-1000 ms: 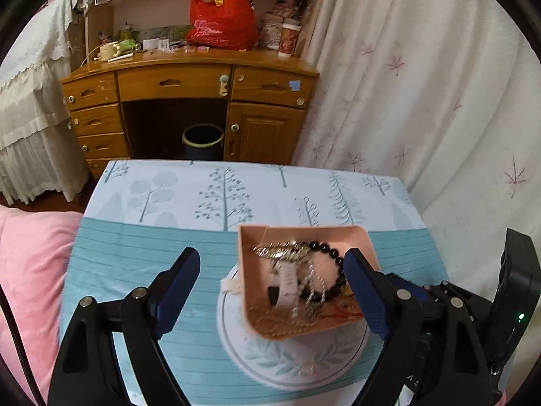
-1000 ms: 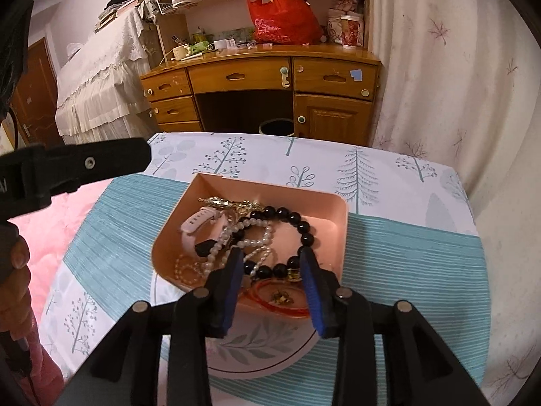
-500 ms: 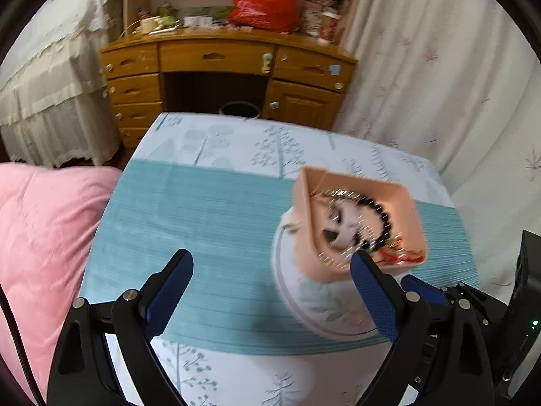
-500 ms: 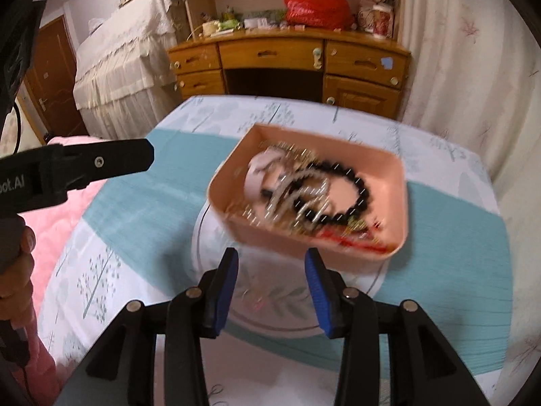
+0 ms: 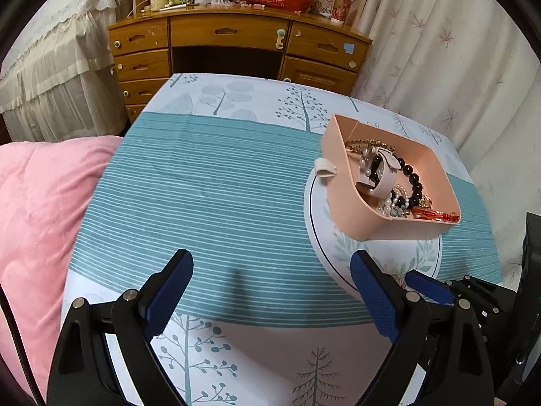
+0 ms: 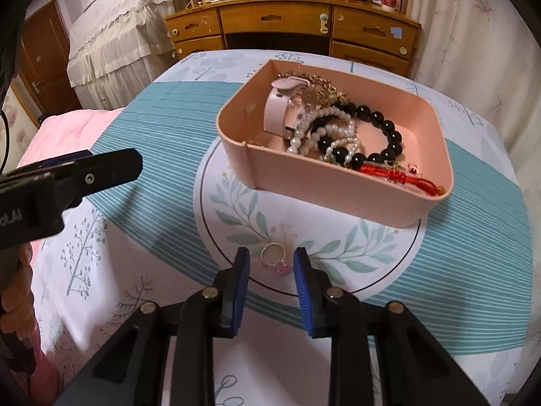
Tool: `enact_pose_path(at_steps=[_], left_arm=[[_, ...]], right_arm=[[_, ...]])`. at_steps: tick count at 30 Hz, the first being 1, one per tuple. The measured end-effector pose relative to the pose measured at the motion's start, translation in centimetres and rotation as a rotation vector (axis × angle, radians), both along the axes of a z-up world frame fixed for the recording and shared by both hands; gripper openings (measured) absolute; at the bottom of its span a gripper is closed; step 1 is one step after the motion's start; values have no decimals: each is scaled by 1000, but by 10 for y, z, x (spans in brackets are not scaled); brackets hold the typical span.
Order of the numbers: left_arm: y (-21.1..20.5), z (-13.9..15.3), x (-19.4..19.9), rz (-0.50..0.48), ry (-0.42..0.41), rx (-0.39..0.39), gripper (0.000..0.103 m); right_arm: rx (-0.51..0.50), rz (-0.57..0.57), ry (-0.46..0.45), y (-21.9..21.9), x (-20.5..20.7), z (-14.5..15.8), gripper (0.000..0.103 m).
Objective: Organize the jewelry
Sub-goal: 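Grasp the small pink-stone ring on the plate with the right gripper, then lift the ring into the pink tray and open the right gripper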
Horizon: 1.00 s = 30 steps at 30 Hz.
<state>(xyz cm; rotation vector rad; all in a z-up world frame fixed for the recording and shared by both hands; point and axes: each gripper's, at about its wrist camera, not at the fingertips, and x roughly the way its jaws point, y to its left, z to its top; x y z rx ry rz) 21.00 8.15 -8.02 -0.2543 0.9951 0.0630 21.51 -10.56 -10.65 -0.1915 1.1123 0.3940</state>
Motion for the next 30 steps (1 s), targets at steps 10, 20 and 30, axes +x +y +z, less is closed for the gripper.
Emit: enact_pose_path(at_steps=[10, 20, 30], left_arm=[[-2, -3, 1, -11, 2, -2, 93], [-7, -1, -2, -23, 11, 10, 93], [-12, -2, -5, -44, 29, 16, 93]], right_arm=[[-16, 2, -8, -6, 3, -3, 11], [73, 34, 2, -8, 9, 15, 8], [112, -26, -188, -17, 36, 84, 8]])
